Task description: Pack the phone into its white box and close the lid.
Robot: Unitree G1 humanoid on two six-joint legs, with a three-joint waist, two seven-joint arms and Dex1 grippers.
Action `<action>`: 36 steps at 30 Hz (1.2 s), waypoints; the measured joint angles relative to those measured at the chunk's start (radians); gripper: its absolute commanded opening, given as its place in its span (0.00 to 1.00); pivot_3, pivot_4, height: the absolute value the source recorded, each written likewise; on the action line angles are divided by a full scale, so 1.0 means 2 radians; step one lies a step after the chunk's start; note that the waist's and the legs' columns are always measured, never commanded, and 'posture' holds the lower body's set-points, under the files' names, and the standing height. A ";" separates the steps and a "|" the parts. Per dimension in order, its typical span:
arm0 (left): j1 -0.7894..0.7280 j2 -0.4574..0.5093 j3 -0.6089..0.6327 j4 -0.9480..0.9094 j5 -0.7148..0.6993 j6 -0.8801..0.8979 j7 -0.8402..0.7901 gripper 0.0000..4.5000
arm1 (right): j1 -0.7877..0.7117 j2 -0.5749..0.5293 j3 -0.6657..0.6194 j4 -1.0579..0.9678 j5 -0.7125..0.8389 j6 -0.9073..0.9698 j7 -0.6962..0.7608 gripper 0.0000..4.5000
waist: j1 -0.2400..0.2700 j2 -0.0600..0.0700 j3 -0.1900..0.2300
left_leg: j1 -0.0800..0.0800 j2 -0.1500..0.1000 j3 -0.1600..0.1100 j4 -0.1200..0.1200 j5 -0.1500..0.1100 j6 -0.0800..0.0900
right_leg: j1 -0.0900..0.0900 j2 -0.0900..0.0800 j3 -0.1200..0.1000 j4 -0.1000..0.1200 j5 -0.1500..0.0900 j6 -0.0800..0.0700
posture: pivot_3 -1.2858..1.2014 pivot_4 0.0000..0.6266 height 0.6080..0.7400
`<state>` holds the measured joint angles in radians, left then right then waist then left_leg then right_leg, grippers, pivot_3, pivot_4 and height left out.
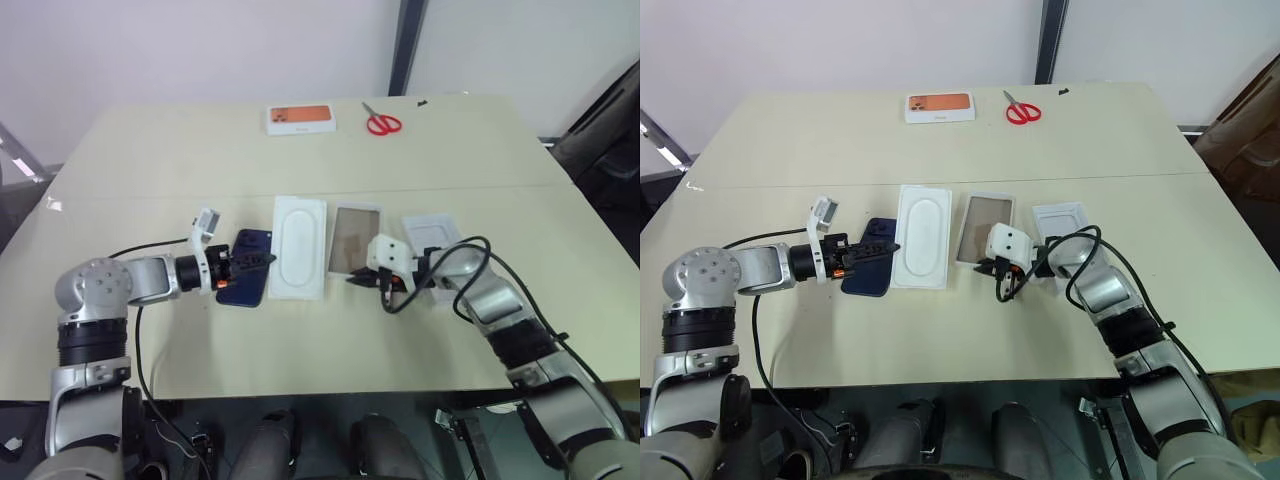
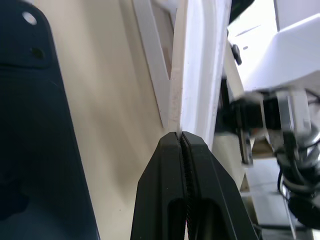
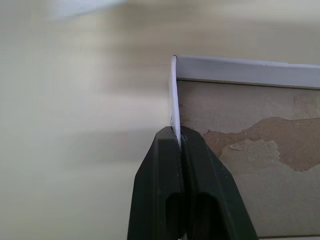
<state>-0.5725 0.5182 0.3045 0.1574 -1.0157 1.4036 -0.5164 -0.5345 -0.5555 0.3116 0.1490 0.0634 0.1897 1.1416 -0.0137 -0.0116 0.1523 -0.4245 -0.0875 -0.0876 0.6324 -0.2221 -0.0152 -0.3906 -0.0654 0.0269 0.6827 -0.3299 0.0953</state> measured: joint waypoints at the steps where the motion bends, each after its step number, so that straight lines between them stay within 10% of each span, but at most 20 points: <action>1: -0.003 -0.005 0.006 0.000 -0.001 0.004 0.003 0.00 | 0.008 -0.003 0.000 -0.016 0.004 0.002 0.005 0.01 | 0.000 0.000 0.000 | 0.000 0.000 0.000 0.000 0.000 0.000 | 0.000 0.000 0.000 0.000 0.000 0.000 | 0.52 0.24 0.95; 12: -0.008 -0.082 0.039 -0.026 -0.023 0.046 0.070 0.00 | 0.067 -0.007 0.001 -0.120 0.014 0.029 -0.006 0.01 | 0.000 0.000 0.000 | 0.000 0.000 0.000 0.000 0.000 0.000 | 0.000 0.000 0.000 0.000 0.000 0.000 | 0.52 0.24 0.95; 19: 0.012 -0.098 0.044 -0.045 -0.024 0.052 0.091 0.00 | 0.066 -0.005 0.001 -0.127 0.013 0.035 -0.026 0.64 | 0.001 0.000 0.000 | 0.000 0.000 0.000 0.000 0.000 0.000 | 0.000 0.000 0.000 0.000 0.000 0.000 | 0.52 0.24 0.95; 36: 0.014 -0.143 0.044 -0.047 -0.009 0.033 0.128 0.00 | 0.086 -0.091 -0.120 -0.079 0.056 0.017 -0.028 0.64 | 0.000 -0.001 0.000 | 0.000 0.000 0.000 0.000 0.000 0.000 | 0.000 0.000 0.000 0.000 0.000 0.000 | 0.52 0.24 0.95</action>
<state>-0.5444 0.2321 0.3919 0.0627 -1.0330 1.4701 -0.2599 -0.3620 -0.7370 0.0718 -0.0095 0.1748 0.2243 1.0863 -0.0128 -0.0129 0.1528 -0.4249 -0.0875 -0.0876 0.6329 -0.2220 -0.0152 -0.3900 -0.0652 0.0268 0.6827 -0.3299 0.0954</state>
